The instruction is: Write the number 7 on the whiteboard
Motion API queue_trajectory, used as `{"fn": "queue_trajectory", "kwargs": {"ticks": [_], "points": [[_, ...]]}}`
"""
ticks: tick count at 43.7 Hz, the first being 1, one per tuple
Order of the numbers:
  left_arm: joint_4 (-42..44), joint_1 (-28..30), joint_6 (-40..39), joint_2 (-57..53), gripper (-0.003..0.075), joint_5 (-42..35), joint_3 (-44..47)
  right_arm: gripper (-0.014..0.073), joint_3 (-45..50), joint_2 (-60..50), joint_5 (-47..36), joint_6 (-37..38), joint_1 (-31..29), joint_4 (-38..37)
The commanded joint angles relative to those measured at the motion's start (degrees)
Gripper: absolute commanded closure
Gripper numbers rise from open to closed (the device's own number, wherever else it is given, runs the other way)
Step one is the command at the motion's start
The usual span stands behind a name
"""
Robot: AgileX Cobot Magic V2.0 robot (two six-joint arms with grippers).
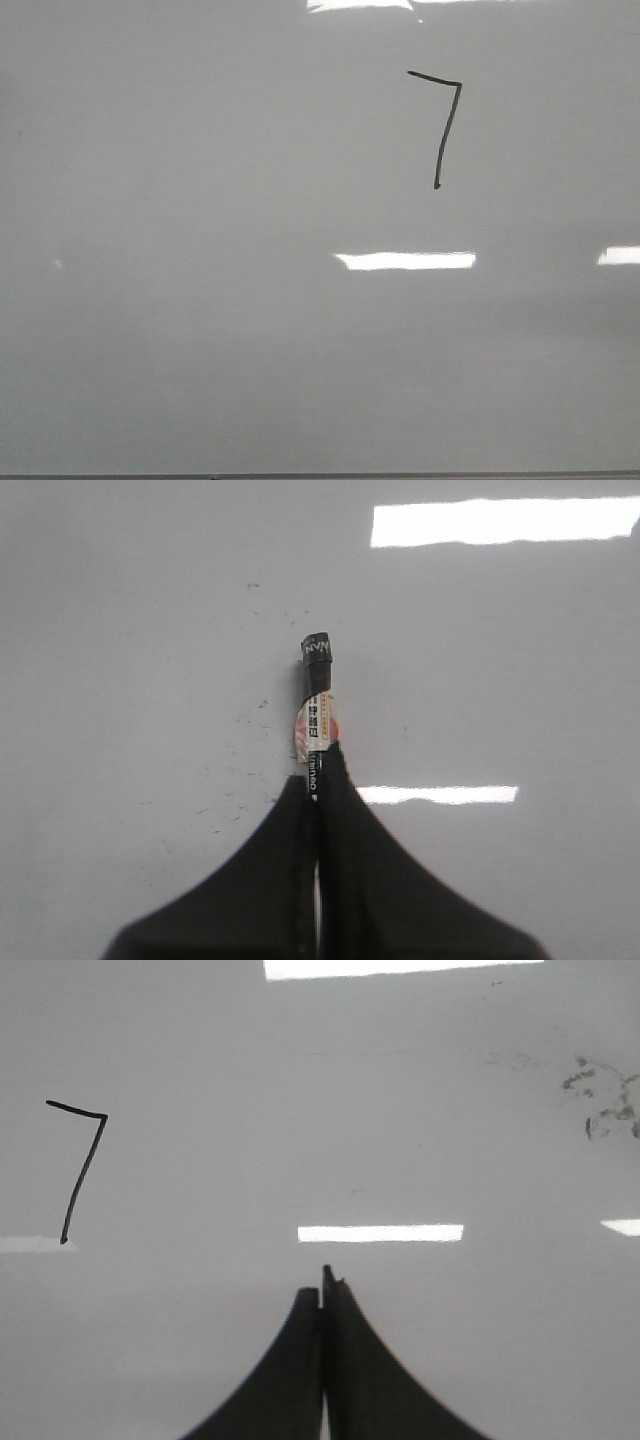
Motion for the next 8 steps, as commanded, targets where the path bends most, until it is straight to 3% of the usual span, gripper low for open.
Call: {"fn": "queue_trajectory", "kwargs": {"ticks": [1,8], "points": [[-0.01,0.04,0.03,-0.87,0.0741,-4.79,0.26,0.0662,-0.22,-1.06,-5.18,-0.02,-0.25,0.14],[-0.01,0.04,0.03,-0.87,0.0741,-4.79,0.26,0.0662,-0.22,-1.06,-5.18,-0.02,-0.25,0.14]]}}
